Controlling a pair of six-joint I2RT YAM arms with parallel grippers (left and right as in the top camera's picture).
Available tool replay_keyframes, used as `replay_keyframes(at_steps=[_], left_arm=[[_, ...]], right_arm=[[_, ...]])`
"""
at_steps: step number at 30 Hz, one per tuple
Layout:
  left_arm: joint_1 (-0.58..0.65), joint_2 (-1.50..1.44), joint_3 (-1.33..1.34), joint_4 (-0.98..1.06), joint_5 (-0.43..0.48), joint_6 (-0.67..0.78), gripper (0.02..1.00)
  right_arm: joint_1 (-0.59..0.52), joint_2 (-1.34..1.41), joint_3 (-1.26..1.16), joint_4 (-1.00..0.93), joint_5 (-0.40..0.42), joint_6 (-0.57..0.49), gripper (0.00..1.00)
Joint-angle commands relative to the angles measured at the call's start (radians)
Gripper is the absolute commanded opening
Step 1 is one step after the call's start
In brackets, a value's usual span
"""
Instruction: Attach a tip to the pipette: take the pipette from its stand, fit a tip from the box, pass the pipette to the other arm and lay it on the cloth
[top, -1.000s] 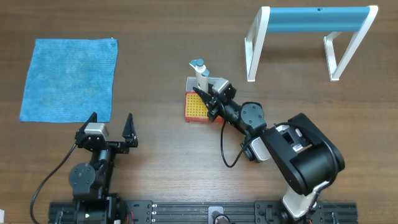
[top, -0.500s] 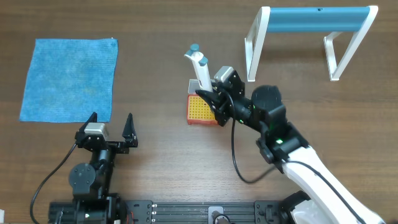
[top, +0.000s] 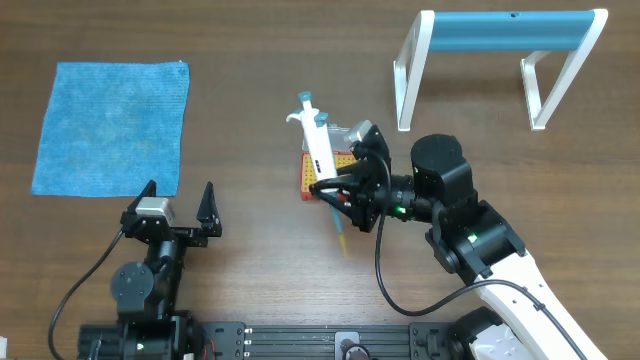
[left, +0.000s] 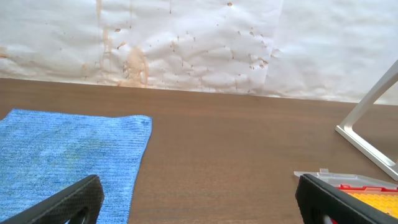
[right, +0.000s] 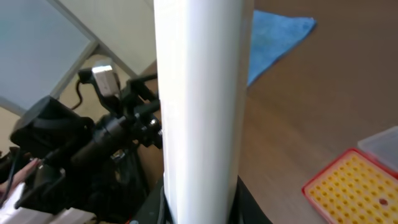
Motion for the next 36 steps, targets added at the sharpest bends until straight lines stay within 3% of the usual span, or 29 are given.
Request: replay_keyframes(at_steps=[1,3,5,6,8,11,14,17,19,21,23,26,28,33,36], left_arm=[[-0.005,-0.005,-0.003,0.001,0.035,-0.032,0.998],[-0.005,-0.005,-0.003,0.047,0.464,-0.373,0.996],[-0.005,-0.005,-0.003,0.142,0.699,-0.802,0.996],[-0.005,-0.005,-0.003,0.158,0.740,-1.091,0.998],[-0.005,-0.005,-0.003,0.160,0.656,-1.259,0.996],[-0.005,0.008,-0.003,0.297,0.399,-1.350,0.996],[-0.006,0.160,0.040,0.508,0.430,-1.377,0.996],[-0.006,0.427,0.198,0.650,0.599,-1.318,0.996],[-0.005,0.647,0.352,0.767,0.831,-1.219,0.996],[-0.006,0.841,0.488,0.854,1.067,-1.211,0.996],[-0.018,0.961,0.559,0.935,1.169,-1.218,0.982],[-0.140,1.086,0.591,1.098,1.141,-1.210,0.985],[-0.254,1.185,0.591,1.180,1.057,-1.172,0.985],[-0.346,1.250,0.593,1.181,0.930,-1.102,0.985],[-0.353,1.250,0.593,1.187,0.907,-1.102,0.985]], right_arm=[[0.004,-0.006,0.010,0.045,-0.039,0.083,0.080],[0.004,-0.006,0.010,0.057,-0.039,0.105,0.082],[0.004,-0.006,0.010,0.066,-0.038,0.128,0.080],[0.004,-0.006,0.010,0.079,-0.039,0.152,0.082],[0.004,-0.006,0.010,0.091,-0.039,0.171,0.080],[0.004,-0.006,0.010,0.094,-0.031,0.171,0.082],[0.004,-0.006,0.010,0.112,-0.032,0.171,0.080],[0.003,-0.006,0.010,0.126,-0.032,0.171,0.080],[0.003,-0.006,0.010,0.127,-0.032,0.171,0.084],[0.003,-0.006,0.010,0.127,-0.032,0.171,0.080],[0.003,-0.006,0.010,0.127,-0.033,0.180,0.080],[0.003,-0.006,0.010,0.127,-0.090,0.217,0.080],[0.003,-0.006,0.010,0.127,-0.185,0.247,0.080],[0.003,-0.006,0.010,0.127,-0.278,0.257,0.080],[0.003,-0.006,0.010,0.122,-0.329,0.257,0.082]])
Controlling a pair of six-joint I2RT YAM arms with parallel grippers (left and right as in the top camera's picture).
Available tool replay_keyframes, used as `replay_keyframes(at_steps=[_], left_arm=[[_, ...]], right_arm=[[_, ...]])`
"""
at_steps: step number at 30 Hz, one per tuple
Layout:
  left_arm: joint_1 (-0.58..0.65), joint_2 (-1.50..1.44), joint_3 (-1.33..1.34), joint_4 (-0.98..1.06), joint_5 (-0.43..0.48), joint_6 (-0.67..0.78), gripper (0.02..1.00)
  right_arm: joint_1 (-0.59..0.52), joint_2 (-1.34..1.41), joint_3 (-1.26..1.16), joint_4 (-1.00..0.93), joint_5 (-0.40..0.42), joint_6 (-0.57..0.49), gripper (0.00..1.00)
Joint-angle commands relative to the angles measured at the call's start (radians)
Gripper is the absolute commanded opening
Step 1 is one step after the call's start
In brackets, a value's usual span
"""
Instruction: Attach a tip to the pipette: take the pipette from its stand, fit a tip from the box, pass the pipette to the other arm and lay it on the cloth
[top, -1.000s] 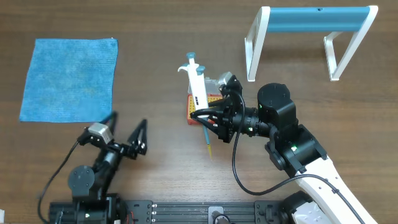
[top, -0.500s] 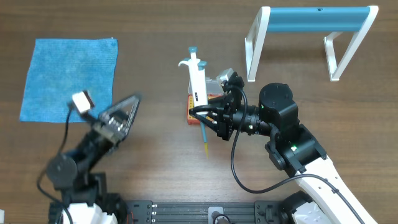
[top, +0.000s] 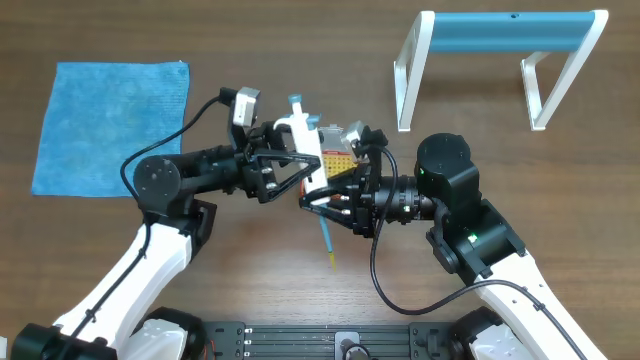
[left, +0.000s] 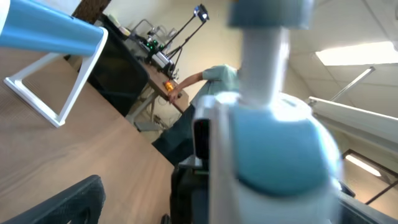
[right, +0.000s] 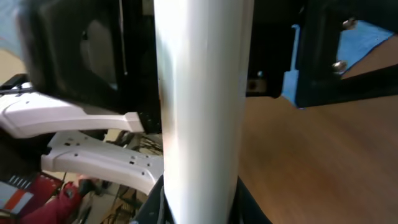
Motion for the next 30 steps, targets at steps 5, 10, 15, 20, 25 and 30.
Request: replay_keyframes(at_steps=[5,10,15,20,25,30], left_arm=[[-0.006,0.006,0.022,0.015,-0.109,0.018,0.378],[-0.005,0.006,0.022,0.013,-0.120,-0.035,0.029],[0.048,0.006,0.021,-0.259,-0.146,-0.025,0.027],[0.169,0.006,0.021,-0.635,-0.253,0.192,0.027],[0.311,0.005,0.057,-0.822,-0.266,0.330,0.027],[0.473,0.077,0.599,-1.798,-0.504,0.893,0.027]], right_arm=[[0.003,-0.006,0.010,0.004,-0.078,0.010,0.080],[0.003,-0.006,0.009,0.004,-0.077,0.010,0.308],[-0.064,-0.006,0.008,-0.182,0.001,-0.188,0.755],[-0.332,-0.015,0.009,-0.484,0.238,-0.326,0.757],[-0.464,-0.051,0.009,-0.492,0.241,-0.331,0.757],[-0.465,-0.051,0.009,-0.494,0.355,-0.331,0.757]])
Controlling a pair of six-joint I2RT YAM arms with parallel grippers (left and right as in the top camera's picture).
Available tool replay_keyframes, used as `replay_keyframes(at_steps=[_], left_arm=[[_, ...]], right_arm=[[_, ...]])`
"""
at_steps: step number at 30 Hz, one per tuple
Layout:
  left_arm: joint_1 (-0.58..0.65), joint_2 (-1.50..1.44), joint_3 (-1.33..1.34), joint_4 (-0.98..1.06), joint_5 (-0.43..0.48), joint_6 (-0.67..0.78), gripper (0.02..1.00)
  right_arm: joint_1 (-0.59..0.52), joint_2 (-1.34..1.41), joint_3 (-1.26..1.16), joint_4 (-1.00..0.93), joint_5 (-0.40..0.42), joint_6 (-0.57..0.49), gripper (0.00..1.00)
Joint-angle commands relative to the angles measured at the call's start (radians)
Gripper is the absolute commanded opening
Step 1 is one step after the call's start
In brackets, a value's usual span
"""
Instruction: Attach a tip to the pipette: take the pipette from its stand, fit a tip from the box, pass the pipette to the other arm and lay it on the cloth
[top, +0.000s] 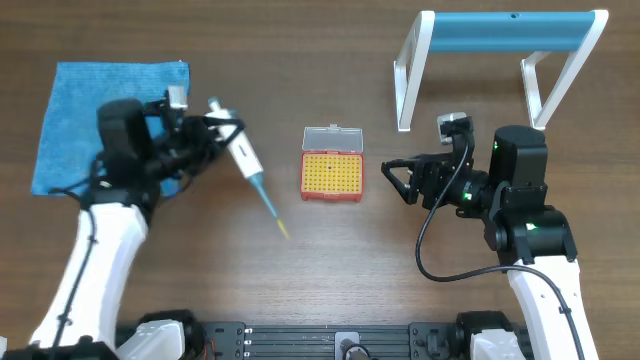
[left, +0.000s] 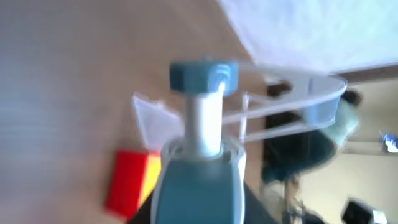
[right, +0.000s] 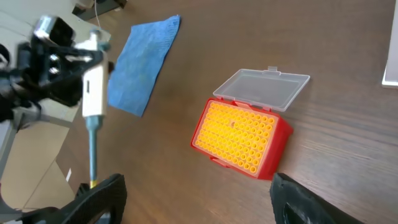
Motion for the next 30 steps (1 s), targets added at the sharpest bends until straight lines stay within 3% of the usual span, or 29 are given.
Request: replay_keyframes(at_steps=[1,6,7,9,12,18,28,30], left_arm=[[0.136,0.121,0.520,-0.599,-0.258,0.518,0.025],[0.261,0.521,1.241,-1.127,-0.653,0.869,0.025],[0.281,0.668,1.438,-1.156,-0.752,0.898,0.025],[0.291,0.827,1.598,-1.155,-0.794,0.955,0.027],[0.292,1.062,1.655,-1.150,-0.948,1.070,0.025],[0.283,1.243,1.655,-1.033,-0.947,1.172,0.025],[0.250,1.340,1.643,-0.993,-0.911,1.165,0.025],[0.245,1.340,1.643,-0.974,-0.860,1.165,0.025]], right_arm=[[-0.006,-0.010,0.006,0.002,0.177,-0.021,0.759],[-0.006,-0.010,0.006,0.002,0.422,-0.021,0.757],[-0.006,-0.008,0.006,0.002,0.439,-0.021,0.759],[-0.006,0.002,0.005,0.002,0.438,-0.021,0.759],[0.010,0.053,0.004,-0.014,0.423,0.050,0.759],[0.064,0.116,0.004,0.040,0.431,0.058,0.761],[0.064,0.117,0.004,0.105,0.431,0.084,0.761],[0.064,0.119,0.004,0.113,0.431,0.084,0.759]])
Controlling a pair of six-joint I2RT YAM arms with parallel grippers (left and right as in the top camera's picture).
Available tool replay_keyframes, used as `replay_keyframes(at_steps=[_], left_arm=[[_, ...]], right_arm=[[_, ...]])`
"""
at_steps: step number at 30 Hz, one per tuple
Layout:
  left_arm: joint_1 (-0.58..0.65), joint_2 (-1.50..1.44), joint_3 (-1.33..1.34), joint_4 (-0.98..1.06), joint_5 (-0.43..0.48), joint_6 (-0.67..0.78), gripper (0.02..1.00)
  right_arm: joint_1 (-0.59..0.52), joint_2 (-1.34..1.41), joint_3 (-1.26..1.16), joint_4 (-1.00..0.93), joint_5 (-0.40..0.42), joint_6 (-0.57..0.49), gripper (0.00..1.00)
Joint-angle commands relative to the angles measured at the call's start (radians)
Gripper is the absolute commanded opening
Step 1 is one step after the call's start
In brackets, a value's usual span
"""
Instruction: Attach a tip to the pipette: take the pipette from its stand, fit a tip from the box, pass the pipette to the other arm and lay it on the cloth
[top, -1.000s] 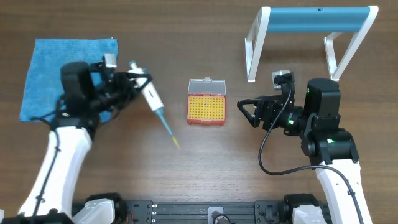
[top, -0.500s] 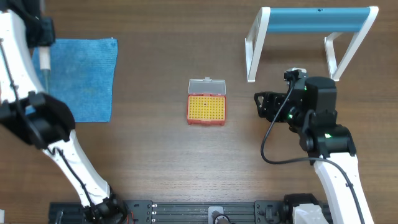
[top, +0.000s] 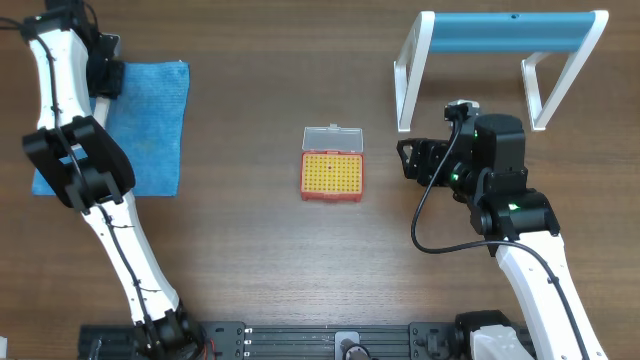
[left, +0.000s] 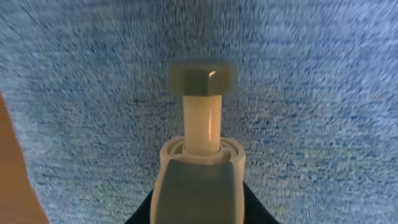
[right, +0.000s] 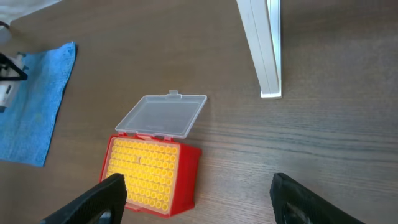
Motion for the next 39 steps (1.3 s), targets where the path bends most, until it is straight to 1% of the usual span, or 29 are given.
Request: replay_keyframes(at_steps=[1,5,8,25,26,27,28,31,33,37,39], left_arm=[[-0.015,0.010,0.012,0.038,0.097,-0.002,0.025],[-0.014,0.020,0.011,0.047,0.097,-0.011,0.025],[-0.014,0.037,0.011,0.040,0.103,-0.056,0.027],[-0.013,0.057,0.011,0.021,0.104,-0.063,0.031],[-0.014,0.057,0.011,0.021,0.104,-0.064,0.075],[-0.014,0.054,0.011,0.009,0.104,-0.064,0.531],[-0.014,0.048,0.015,-0.010,0.103,-0.064,0.969],[-0.014,0.000,0.055,-0.083,0.042,-0.064,0.969],[-0.014,-0.054,0.082,-0.101,0.040,-0.064,0.972],[-0.016,-0.283,0.110,-0.149,0.040,-0.064,0.972],[-0.016,-0.395,0.110,-0.191,0.040,-0.096,0.972]], right_arm=[[0.004,0.007,0.004,0.012,0.016,0.014,0.761],[0.004,0.007,0.004,0.012,0.016,0.014,0.759],[0.004,0.007,0.004,0.013,0.016,0.015,0.759],[0.004,0.007,0.004,0.015,0.016,0.027,0.759],[0.004,0.007,0.004,0.015,0.015,0.026,0.761],[0.004,0.007,0.004,0.015,0.015,0.027,0.772],[0.004,0.007,0.004,0.015,0.015,0.027,0.761],[0.004,0.007,0.004,0.015,0.016,0.026,0.759],[0.004,0.007,0.004,0.015,0.016,0.026,0.761],[0.004,0.007,0.004,0.015,0.017,0.025,0.761],[0.004,0.007,0.004,0.015,0.079,0.024,0.761]])
